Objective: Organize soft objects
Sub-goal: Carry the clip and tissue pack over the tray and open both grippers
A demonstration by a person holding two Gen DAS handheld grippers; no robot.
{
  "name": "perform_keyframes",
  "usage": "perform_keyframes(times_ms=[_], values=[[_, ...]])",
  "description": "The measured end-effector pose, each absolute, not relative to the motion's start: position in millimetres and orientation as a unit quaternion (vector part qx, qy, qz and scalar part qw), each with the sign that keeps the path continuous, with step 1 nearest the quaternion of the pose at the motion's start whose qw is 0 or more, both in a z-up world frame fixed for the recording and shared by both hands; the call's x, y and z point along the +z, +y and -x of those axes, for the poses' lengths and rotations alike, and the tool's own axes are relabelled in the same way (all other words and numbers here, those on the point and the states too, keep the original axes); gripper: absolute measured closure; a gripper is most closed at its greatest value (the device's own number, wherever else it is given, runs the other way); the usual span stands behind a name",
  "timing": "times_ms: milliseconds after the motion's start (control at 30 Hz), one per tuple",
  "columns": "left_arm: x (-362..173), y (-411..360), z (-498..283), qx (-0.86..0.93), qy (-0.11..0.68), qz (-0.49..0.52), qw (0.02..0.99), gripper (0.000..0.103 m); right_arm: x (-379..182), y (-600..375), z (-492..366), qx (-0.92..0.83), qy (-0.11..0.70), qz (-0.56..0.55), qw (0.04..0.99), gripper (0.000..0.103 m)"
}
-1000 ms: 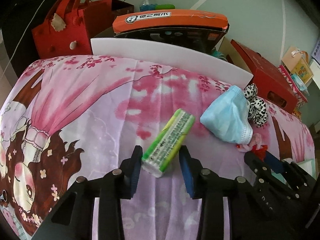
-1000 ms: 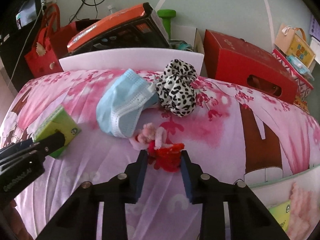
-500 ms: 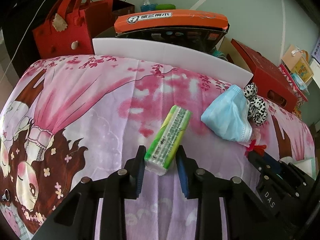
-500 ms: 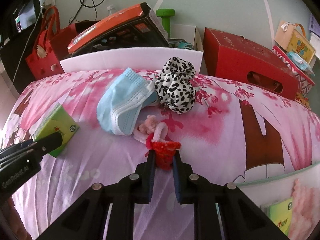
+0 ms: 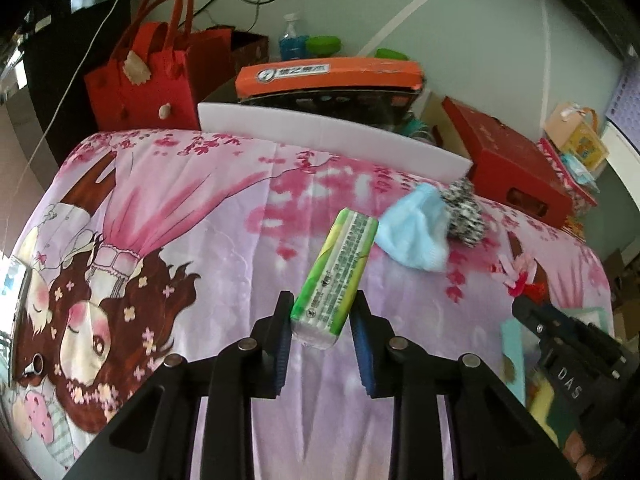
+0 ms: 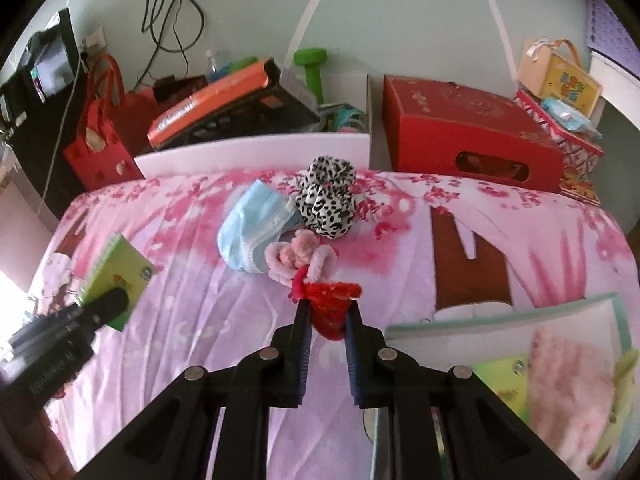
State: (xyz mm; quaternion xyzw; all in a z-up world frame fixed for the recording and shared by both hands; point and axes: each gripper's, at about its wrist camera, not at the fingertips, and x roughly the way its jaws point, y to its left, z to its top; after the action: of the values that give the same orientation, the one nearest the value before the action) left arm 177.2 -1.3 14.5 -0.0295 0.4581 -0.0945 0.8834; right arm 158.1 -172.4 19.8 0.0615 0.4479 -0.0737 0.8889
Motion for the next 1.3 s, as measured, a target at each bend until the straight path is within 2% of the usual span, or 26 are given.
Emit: perform_keyframes(times_ms=[533, 1000, 1300], values=[[49.9, -29.5, -96.3, -0.164, 0.430, 0.004, 0.888, 0.074, 56.4, -176.0, -66.3, -0.104, 0.426, -0.065, 0.897, 0.086], [58.6, -44.7, -76.5, -0.195, 0.425, -0.001, 0.884, 0.074, 66.5, -197.8, -24.3, -0.139, 0.422, -0.087, 0.892, 0.086], [59.7, -90.9, -51.7, -0.265, 0.427, -0.034, 0.864, 0.074, 70.7, -260.9, 6.3, -0.218, 0.419, -0.129, 0.872, 0.086]])
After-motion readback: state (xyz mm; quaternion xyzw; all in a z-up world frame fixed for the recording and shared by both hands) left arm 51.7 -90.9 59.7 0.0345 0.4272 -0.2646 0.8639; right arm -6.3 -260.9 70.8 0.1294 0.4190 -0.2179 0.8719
